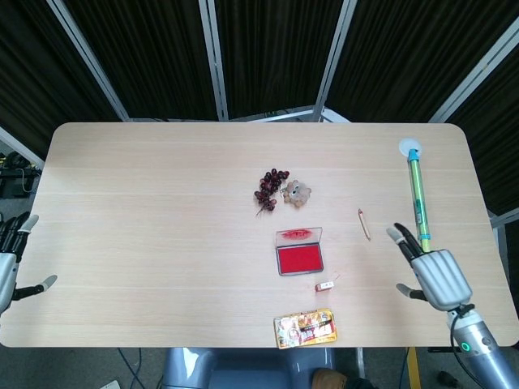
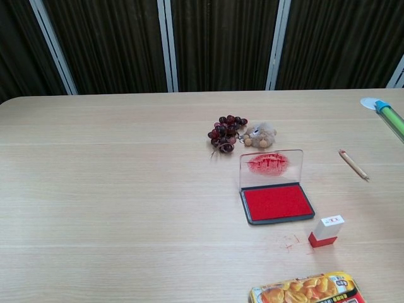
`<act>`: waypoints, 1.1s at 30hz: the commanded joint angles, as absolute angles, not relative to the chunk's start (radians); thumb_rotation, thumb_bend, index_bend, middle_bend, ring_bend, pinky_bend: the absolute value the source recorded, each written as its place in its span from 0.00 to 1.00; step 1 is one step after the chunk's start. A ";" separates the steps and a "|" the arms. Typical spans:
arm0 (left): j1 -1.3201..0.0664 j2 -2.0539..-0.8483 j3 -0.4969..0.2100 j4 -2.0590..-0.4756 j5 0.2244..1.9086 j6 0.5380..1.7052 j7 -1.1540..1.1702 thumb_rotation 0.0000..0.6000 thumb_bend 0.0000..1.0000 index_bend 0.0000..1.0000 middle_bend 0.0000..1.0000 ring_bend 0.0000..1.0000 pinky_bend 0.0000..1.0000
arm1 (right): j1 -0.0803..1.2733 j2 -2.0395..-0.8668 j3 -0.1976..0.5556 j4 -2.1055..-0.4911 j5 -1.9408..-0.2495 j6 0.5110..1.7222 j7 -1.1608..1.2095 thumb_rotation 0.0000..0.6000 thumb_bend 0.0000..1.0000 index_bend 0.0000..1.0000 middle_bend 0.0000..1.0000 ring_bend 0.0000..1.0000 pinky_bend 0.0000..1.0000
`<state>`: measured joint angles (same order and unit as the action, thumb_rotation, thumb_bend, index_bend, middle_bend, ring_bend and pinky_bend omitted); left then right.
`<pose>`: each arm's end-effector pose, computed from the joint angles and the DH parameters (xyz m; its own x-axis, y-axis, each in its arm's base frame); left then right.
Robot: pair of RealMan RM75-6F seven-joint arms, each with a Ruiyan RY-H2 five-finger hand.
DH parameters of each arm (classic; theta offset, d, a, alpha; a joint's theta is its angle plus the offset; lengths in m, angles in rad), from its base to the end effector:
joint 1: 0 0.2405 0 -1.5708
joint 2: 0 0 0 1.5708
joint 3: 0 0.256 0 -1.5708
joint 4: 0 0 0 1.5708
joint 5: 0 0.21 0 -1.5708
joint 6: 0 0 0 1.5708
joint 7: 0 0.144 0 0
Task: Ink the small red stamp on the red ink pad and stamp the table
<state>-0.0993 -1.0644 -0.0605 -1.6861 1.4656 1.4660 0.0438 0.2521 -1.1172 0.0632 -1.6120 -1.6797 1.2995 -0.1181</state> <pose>-0.3022 0.1867 0.1702 0.4139 0.0074 0.9103 0.9103 0.0057 -0.4140 -0.2638 -0.2262 0.1272 0.5544 -0.0539 0.8305 -0.7915 -0.3427 0.5061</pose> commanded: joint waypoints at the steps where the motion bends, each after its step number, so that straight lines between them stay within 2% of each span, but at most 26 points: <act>1: -0.112 -1.081 -0.068 -1.688 1.447 1.450 0.080 1.00 0.00 0.00 0.00 0.00 0.00 | 0.335 -1.160 0.069 -1.655 -1.689 1.184 -0.178 1.00 0.00 0.15 0.19 0.87 0.99; 5: -0.119 -1.097 -0.072 -1.675 1.422 1.432 0.108 1.00 0.00 0.00 0.00 0.00 0.00 | 0.411 -1.250 0.070 -1.653 -1.652 1.053 -0.254 1.00 0.00 0.17 0.21 0.87 0.99; 10: -0.122 -1.104 -0.075 -1.661 1.405 1.423 0.110 1.00 0.00 0.00 0.00 0.00 0.00 | 0.436 -1.328 0.070 -1.632 -1.583 0.997 -0.328 1.00 0.00 0.23 0.26 0.88 0.99; 16: -0.124 -1.106 -0.075 -1.652 1.395 1.416 0.108 1.00 0.00 0.00 0.00 0.00 0.00 | 0.452 -1.415 0.068 -1.571 -1.538 0.986 -0.393 1.00 0.03 0.34 0.36 0.89 1.00; 19: -0.125 -1.108 -0.075 -1.650 1.393 1.414 0.110 1.00 0.00 0.00 0.00 0.00 0.00 | 0.458 -1.430 0.061 -1.560 -1.530 0.985 -0.399 1.00 0.06 0.37 0.38 0.89 1.00; 25: -0.129 -1.111 -0.073 -1.650 1.391 1.408 0.117 1.00 0.00 0.00 0.00 0.00 0.00 | 0.465 -1.448 0.045 -1.543 -1.522 0.983 -0.387 1.00 0.16 0.41 0.40 0.89 1.00; 33: -0.132 -1.117 -0.071 -1.650 1.392 1.406 0.130 1.00 0.00 0.00 0.00 0.00 0.00 | 0.470 -1.483 0.023 -1.507 -1.515 0.984 -0.369 1.00 0.22 0.43 0.43 0.89 1.00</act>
